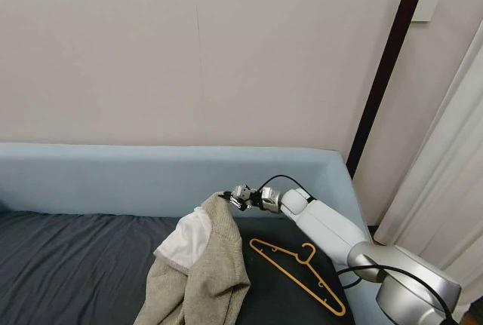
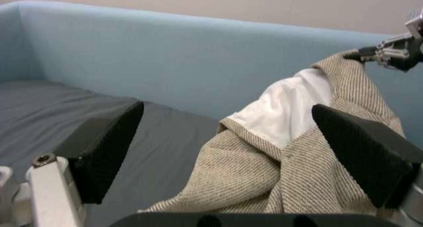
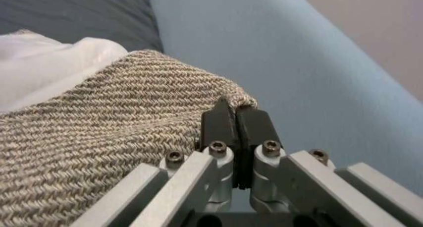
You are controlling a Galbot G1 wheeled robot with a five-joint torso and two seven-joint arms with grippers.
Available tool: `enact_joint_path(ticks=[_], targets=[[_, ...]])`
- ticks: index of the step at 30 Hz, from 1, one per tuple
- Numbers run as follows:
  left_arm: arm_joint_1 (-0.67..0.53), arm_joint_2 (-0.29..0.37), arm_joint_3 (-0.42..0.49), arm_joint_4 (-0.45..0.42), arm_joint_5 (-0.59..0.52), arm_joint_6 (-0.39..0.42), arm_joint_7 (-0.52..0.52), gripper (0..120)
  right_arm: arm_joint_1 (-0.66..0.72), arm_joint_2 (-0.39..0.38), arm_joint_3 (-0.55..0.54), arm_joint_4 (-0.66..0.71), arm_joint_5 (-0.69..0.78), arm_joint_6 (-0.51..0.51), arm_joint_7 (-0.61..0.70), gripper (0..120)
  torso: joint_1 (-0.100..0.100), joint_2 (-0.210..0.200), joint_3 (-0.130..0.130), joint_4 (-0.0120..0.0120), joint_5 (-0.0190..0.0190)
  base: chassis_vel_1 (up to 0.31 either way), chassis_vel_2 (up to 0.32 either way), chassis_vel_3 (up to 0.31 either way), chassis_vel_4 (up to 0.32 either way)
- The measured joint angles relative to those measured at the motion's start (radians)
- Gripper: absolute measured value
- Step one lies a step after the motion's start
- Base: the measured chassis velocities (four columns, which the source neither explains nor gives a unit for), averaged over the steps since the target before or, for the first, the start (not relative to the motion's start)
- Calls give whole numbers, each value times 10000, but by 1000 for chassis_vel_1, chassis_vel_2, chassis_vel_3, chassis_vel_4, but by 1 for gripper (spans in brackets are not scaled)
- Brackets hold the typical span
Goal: Pick up the clothes from the sofa and hang them on the clothes hanger.
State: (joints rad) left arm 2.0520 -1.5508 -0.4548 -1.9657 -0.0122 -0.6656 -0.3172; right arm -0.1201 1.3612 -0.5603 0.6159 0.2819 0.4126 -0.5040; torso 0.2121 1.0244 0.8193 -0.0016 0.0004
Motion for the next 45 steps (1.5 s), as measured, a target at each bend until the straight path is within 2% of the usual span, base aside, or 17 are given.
enact_joint_path(ticks=[3, 4, 9, 10, 15, 16, 17, 20, 21, 24, 26, 27, 31, 32, 36, 41, 45], targets=[[12, 21, 16, -7, 23, 0, -5, 100, -313, -395, 36, 342, -168, -289, 210, 14, -1, 0, 0, 1, -1, 0, 0, 0, 0], [12, 21, 16, -7, 23, 0, -5, 100, -313, -395, 36, 342, -168, -289, 210, 14, -1, 0, 0, 1, -1, 0, 0, 0, 0], [38, 81, 49, -50, 28, 6, -21, 100, -740, -1119, 98, 799, -434, -454, 199, 37, -1, 0, -1, -2, -4, 0, 0, 0, 0], [38, 81, 49, -50, 28, 6, -21, 100, -740, -1119, 98, 799, -434, -454, 199, 37, -1, 0, -1, -2, -4, 0, 0, 0, 0], [31, 153, 76, -93, 18, 43, -32, 100, -1024, -1536, 352, 1108, -859, -678, 877, 59, -2, 0, -1, 1, -6, 0, 0, 0, 0], [31, 153, 76, -93, 18, 43, -32, 100, -1024, -1536, 352, 1108, -859, -678, 877, 59, -2, 0, -1, 1, -6, 0, 0, 0, 0], [31, 158, 79, -103, 17, 45, -33, 100, -1070, -1644, 360, 1264, -831, -782, 1017, 64, -2, 0, 0, 2, -6, 0, 0, 0, 0], [-3, 161, 80, -104, 13, 50, -44, 100, -1307, -2127, 186, 2236, -243, -1351, 1663, 75, -2, 0, -1, 1, -7, 0, 0, 0, 0], [-3, 161, 80, -104, 13, 50, -44, 100, -1307, -2127, 186, 2236, -243, -1351, 1663, 75, -2, 0, -1, 1, -7, 0, 0, 0, 0], [-65, 177, 79, -45, -9, 52, -66, 100, -2017, -2889, -210, 4423, 924, -2353, 2963, 88, -2, 0, -1, 2, -5, 0, 0, 0, 0], [-95, 215, 35, 8, -44, 54, -82, 100, -2806, -3326, -332, 6140, 1648, -3182, 4324, 97, -2, 1, -1, 1, -4, 0, 0, 0, 0], [-95, 215, 35, 8, -44, 54, -82, 100, -2806, -3326, -332, 6140, 1648, -3182, 4324, 97, -2, 1, -1, 1, -4, 0, 0, 0, 0], [-134, 317, -33, 165, -122, 59, -97, 100, -4018, -3617, -231, 8297, 2467, -4577, 6009, 100, -2, 1, -2, 1, -4, 0, 0, 0, 0], [-134, 317, -33, 165, -122, 59, -97, 100, -4018, -3617, -231, 8297, 2467, -4577, 6009, 100, -2, 1, -2, 1, -4, 0, 0, 0, 0], [-222, 279, -27, 278, -129, 59, -103, 100, -4582, -3674, -357, 9551, 3203, -5693, 6983, 100, -2, 2, -2, 1, -6, 0, 0, 0, 0], [-247, 222, 18, 306, -121, 59, -103, 100, -4622, -3647, -787, 9988, 4016, -6374, 7527, 100, -2, 2, -2, 1, -7, 0, 0, 0, 0], [-250, 193, 20, 336, -122, 27, -103, 100, -4298, -3124, -1443, 9722, 4809, -6738, 7940, 100, -2, 1, 0, 2, -7, 0, 0, 0, 0]])
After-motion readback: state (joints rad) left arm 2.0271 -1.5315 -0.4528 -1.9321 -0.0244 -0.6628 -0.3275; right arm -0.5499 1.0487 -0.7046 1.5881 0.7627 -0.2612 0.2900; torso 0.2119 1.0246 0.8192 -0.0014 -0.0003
